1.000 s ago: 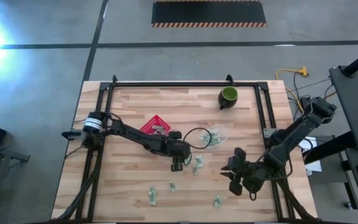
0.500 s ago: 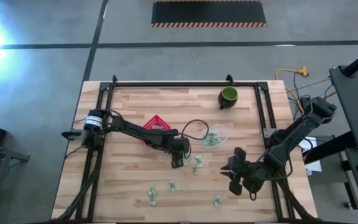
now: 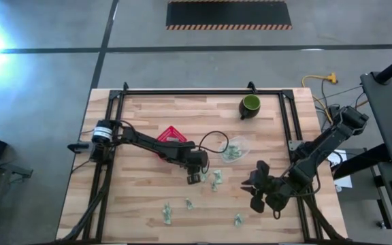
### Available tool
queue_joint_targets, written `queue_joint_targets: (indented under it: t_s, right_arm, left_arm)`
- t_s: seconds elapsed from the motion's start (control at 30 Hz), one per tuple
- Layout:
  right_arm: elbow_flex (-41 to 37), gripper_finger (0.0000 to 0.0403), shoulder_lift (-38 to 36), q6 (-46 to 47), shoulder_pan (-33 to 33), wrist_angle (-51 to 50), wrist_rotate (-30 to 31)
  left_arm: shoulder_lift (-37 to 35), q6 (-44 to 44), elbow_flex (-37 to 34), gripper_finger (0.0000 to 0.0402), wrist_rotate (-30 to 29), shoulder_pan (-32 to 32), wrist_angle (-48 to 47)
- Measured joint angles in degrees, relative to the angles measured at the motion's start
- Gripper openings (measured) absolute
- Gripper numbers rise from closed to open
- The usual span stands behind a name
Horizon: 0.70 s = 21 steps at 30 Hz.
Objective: Pick and place items into bin
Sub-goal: Put the stevia packet into the red bin
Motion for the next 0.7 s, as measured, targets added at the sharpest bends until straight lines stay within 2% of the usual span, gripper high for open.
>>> queue_joint_targets:
  t_s: [0.33, 0.7]
  right_arm:
    - [-0.04, 0.0073, 0.0, -0.02, -0.01, 0.0, 0.6]
    - [-0.04, 0.0073, 0.0, -0.22, -0.01, -0.02, 0.58]
  left_arm:
    - [0.0, 0.2, 0.01, 0.0013, -0.03, 0.0, 0.37]
    - [-0.93, 0.07, 0.3, 0.0002, -0.2, -0.04, -0.02]
